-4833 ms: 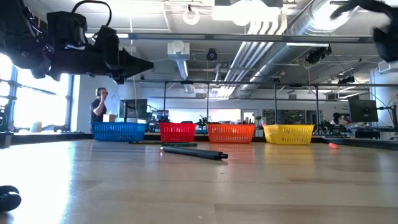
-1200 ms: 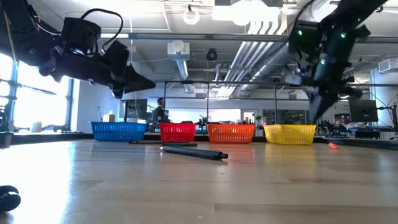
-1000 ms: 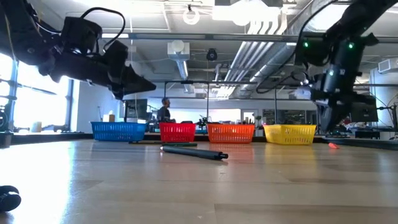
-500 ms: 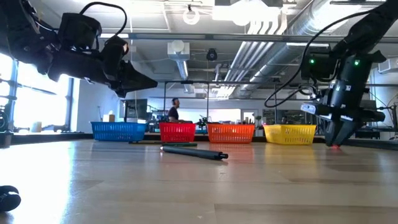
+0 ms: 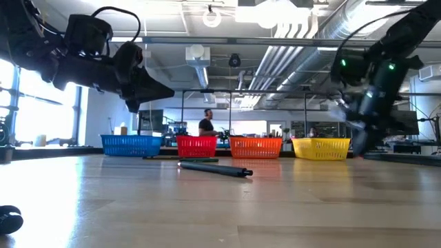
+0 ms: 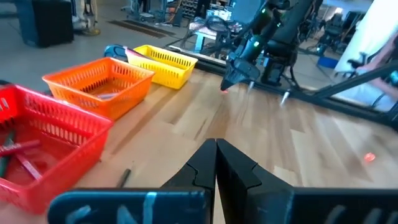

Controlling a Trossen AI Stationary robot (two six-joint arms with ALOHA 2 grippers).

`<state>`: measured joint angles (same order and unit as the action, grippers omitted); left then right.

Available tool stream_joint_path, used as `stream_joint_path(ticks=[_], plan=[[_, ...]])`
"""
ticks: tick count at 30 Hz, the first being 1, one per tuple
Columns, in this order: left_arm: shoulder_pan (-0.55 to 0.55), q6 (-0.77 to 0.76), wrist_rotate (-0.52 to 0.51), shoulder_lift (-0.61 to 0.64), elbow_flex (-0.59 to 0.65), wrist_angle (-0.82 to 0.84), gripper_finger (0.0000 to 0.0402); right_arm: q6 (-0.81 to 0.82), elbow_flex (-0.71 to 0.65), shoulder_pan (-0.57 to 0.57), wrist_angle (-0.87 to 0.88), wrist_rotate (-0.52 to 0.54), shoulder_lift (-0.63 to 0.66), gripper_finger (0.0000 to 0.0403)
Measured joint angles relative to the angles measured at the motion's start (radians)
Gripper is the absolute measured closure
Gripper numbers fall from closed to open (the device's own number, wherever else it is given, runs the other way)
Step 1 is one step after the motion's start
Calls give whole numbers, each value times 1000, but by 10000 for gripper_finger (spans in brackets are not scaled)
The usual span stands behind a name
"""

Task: Sort crayons/erasers/pens/pencils in bins
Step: Put the orange eraser into the blue bin

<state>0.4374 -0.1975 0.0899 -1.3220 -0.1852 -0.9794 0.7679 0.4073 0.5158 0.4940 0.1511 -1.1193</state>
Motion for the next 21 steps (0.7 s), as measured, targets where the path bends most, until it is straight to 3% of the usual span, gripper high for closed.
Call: stream_joint_path(ticks=[4, 12, 21], plan=[[0, -83, 18, 0, 0, 11, 401, -91, 32, -7, -160, -49, 10, 394], [-8, -143, 47, 0, -53, 91, 401, -308, 39, -7, -722, -223, -36, 400], [-94, 2, -96, -134, -223, 131, 394, -378, 39, 54, -1230, -393, -221, 400]])
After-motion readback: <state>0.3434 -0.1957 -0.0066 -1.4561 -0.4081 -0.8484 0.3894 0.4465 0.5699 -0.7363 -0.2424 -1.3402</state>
